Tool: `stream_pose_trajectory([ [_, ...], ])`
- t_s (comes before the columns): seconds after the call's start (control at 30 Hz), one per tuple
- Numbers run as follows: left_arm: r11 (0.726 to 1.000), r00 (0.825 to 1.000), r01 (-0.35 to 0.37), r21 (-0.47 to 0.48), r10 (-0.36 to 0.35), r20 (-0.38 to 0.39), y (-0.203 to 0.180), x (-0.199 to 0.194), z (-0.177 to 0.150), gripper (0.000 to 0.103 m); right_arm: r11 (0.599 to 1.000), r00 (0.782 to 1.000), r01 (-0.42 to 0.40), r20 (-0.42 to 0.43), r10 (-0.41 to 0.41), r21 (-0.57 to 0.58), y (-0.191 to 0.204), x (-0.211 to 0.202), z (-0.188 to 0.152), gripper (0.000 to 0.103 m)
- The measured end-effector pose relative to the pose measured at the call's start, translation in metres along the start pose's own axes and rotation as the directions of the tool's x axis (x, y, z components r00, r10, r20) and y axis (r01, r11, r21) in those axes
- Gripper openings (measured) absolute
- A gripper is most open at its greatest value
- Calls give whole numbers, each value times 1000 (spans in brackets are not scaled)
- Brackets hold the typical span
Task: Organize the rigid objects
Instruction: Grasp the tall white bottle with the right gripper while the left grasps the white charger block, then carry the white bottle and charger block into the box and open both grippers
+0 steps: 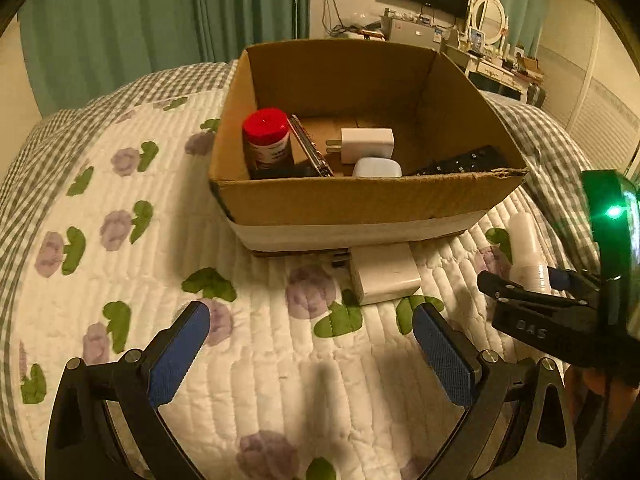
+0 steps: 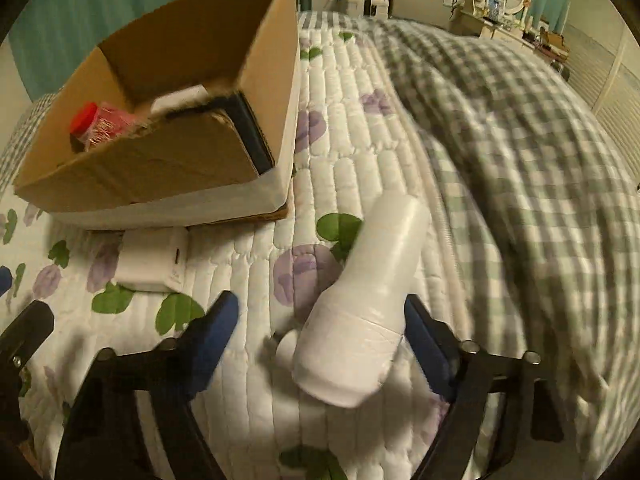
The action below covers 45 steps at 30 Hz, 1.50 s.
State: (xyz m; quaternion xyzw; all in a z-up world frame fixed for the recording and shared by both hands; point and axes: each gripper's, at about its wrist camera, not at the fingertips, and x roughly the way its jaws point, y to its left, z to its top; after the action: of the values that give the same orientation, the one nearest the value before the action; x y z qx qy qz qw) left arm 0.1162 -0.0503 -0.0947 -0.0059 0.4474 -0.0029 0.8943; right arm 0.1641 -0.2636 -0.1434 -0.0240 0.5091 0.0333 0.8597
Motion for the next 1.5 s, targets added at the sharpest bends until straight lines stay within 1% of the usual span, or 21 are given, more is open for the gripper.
stream_pose_trajectory([
  [0.03,1000,1000,1,3,0,-6,-2,3,1,103,1000,1000,17,-8,-17,-9,1,5,0,59],
  [0.07,1000,1000,1,6,-1,-8,-5,4,2,103,998,999,46,-8,-47,-30,2,8,0,52],
  [0.1,1000,1000,1,10,-1,-6,-8,6,3,103,998,999,52,9,-51,-44,3,7,0,42],
  [0.13,1000,1000,1,13,-1,-4,-10,7,4,103,997,999,41,30,-39,-63,3,3,1,43],
  [0.3,1000,1000,22,14,-21,-22,-29,23,11,103,991,994,41,103,-27,-129,3,-12,10,43],
  [0.37,1000,999,27,11,-27,-26,-35,30,12,97,991,994,32,109,-17,-131,-1,-15,15,43],
  [0.43,999,998,38,7,-37,-40,-40,38,13,95,992,994,21,110,-7,-128,-4,-16,19,43],
  [0.53,1000,998,23,-15,-24,-59,-43,52,15,94,990,995,3,95,10,-138,-10,-17,24,43],
  [0.63,998,997,25,-56,-29,-73,-42,66,17,93,989,997,-12,76,24,-146,-14,-12,31,43],
  [0.67,998,996,22,-61,-26,-80,-42,70,18,88,989,997,-20,69,30,-147,-16,-9,32,43],
  [0.7,998,996,18,-62,-23,-89,-44,75,18,86,989,997,-22,69,32,-146,-17,-8,34,43],
  [0.77,999,995,7,-54,-12,-98,-46,81,17,76,988,997,-30,65,40,-152,-18,-5,35,43],
  [0.8,999,995,-1,-49,-3,-100,-46,83,17,74,988,997,-31,66,42,-153,-20,0,38,43],
  [0.83,999,995,-12,-39,8,-101,-47,84,16,69,988,997,-33,65,44,-153,-21,2,39,43],
  [0.87,999,995,-21,-29,18,-97,-48,84,16,61,987,997,-38,61,48,-155,-20,3,39,43],
  [0.9,1000,996,-7,-15,5,-92,-50,83,15,56,987,997,-40,61,50,-154,-19,5,37,43],
  [0.93,1000,996,6,-11,-7,-94,-50,82,15,53,987,997,-41,59,51,-156,-19,5,36,43],
  [1.07,1000,993,23,-5,-23,-113,-48,73,10,52,988,998,-39,52,48,-152,-18,3,33,43],
  [1.17,999,994,42,-5,-42,-104,-42,54,6,51,988,998,-33,57,42,-151,-17,-9,32,43],
  [1.37,996,995,82,28,-80,-56,-26,-4,4,51,985,996,-10,81,24,-170,-10,-52,39,43],
  [1.5,992,994,111,52,-111,3,-21,-49,13,51,978,994,16,112,8,-210,-3,-90,42,43],
])
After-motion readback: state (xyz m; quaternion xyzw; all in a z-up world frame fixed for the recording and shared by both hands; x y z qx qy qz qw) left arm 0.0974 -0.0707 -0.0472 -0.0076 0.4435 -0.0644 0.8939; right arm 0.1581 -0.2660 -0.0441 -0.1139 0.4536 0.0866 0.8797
